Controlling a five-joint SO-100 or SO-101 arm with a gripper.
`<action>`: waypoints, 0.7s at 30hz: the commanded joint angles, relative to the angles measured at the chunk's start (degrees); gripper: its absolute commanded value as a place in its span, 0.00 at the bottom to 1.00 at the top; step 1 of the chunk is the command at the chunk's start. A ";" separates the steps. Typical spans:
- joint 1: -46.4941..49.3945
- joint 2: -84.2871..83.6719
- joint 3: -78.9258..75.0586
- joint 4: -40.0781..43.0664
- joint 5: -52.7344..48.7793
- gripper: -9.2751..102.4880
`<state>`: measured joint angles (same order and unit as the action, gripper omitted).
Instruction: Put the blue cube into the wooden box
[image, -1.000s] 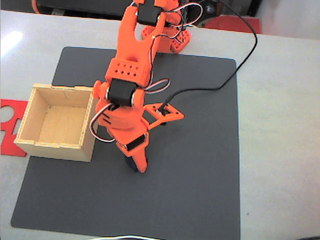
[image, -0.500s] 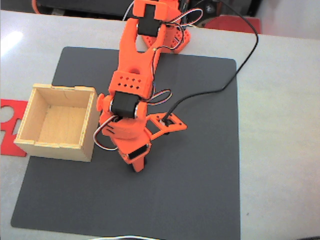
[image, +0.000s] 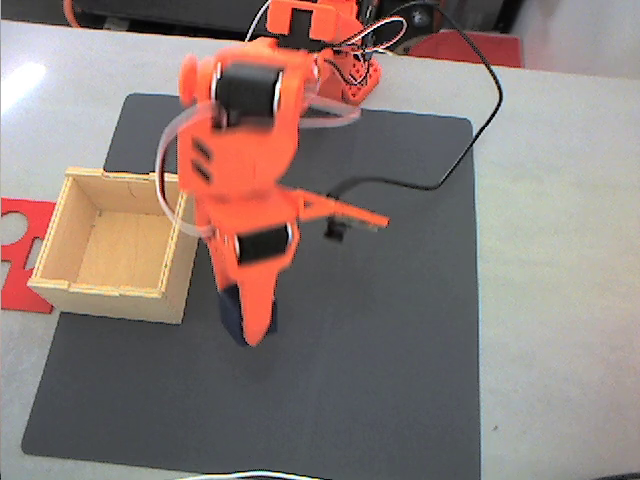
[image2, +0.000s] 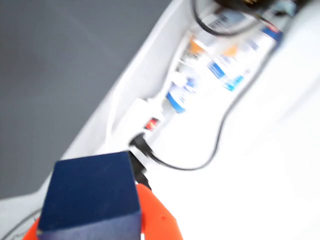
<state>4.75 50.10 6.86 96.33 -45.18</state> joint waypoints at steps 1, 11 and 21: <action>2.81 7.82 -4.31 0.70 0.79 0.08; 19.69 19.42 -5.10 1.23 2.11 0.08; 27.69 10.55 -3.25 7.21 11.78 0.09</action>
<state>32.26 61.52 3.69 103.01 -36.04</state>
